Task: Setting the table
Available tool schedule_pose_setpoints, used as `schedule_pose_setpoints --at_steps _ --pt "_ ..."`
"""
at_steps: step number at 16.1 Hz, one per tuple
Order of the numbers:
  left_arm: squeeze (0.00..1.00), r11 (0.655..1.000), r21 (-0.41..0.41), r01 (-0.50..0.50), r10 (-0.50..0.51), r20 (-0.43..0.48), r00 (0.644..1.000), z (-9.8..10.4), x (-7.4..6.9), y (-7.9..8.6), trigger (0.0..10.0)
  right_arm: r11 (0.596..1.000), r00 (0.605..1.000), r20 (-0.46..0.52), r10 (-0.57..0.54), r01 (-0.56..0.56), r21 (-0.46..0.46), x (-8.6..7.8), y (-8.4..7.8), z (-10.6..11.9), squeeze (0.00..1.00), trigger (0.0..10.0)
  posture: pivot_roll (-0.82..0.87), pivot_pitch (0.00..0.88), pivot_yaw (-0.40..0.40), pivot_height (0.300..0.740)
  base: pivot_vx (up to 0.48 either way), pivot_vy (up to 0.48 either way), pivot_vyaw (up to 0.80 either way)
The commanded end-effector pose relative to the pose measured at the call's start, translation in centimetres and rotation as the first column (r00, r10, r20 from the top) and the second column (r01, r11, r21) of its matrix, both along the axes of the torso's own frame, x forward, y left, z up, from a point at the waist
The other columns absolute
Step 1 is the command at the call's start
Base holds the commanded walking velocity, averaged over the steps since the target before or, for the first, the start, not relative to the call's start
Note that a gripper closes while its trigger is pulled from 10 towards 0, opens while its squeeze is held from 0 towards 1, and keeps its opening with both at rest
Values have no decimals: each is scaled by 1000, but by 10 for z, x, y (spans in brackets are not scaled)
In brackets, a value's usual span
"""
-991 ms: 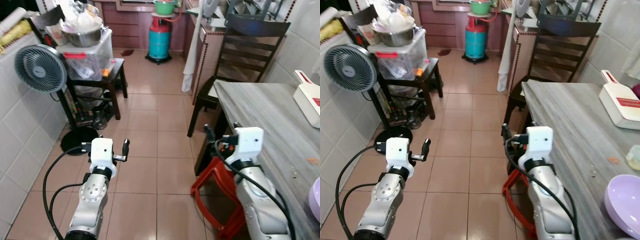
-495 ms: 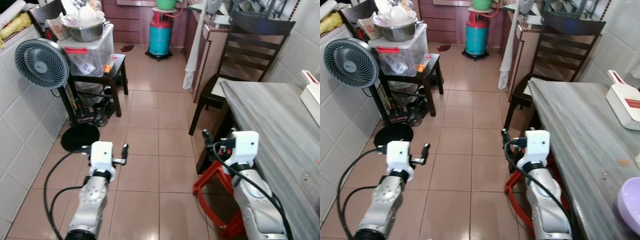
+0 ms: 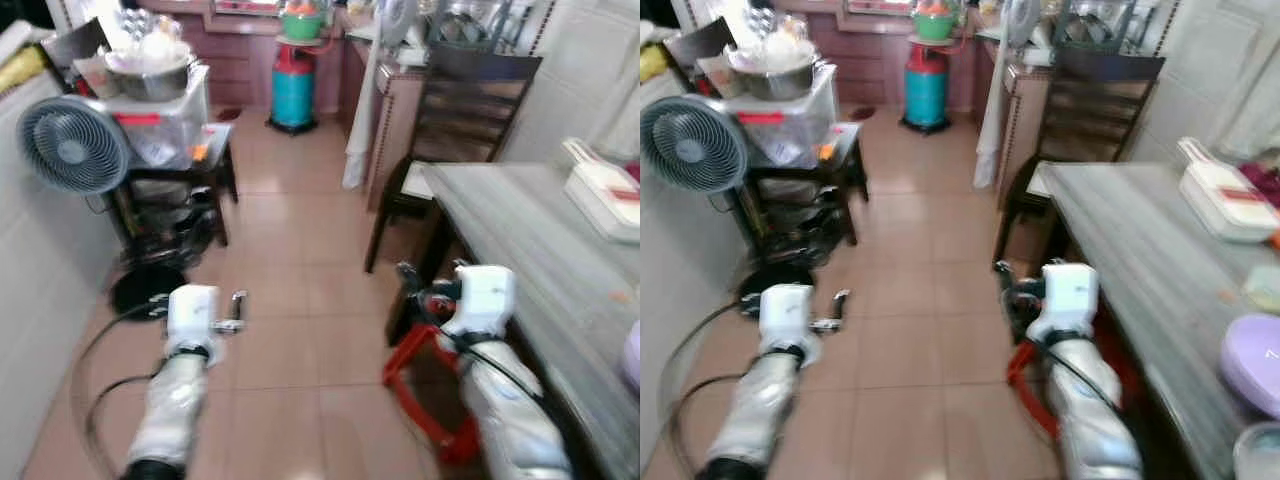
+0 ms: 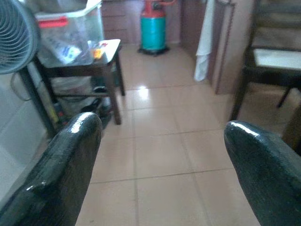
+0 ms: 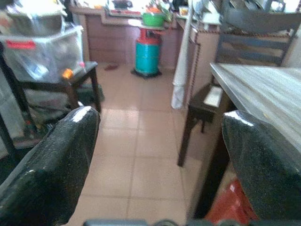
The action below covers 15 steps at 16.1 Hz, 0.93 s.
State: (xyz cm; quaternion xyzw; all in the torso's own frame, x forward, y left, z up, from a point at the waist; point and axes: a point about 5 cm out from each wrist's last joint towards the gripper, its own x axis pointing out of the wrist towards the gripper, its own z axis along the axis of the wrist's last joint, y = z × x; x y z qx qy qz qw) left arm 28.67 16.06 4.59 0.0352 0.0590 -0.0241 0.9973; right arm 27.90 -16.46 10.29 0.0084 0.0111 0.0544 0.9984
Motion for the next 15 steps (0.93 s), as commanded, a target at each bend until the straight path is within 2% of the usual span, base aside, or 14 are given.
schedule_pose_setpoints --at_steps 1,8,12,15 --pt "0 1000 24 -11 12 -23 1000 -5 -1 6 10000 1000 1000 11 -4 3 14 1 2 2 0 10000 -6 0 -46 740 0 334 0" --pt "0 998 54 -23 27 -89 996 -22 -5 12 10000 1000 1000 -13 9 -9 3 1 4 -12 0 10000 8 0 -40 740 0 342 0" --pt "0 997 81 -20 31 -142 989 -34 -9 14 10000 1000 999 -49 8 -8 -4 3 5 -25 0 10000 17 0 -34 740 0 341 108" --pt "0 993 115 5 18 -199 980 -47 -15 14 10000 1000 994 -108 -16 15 -11 1 0 -45 0 10000 18 0 -21 740 0 344 0"
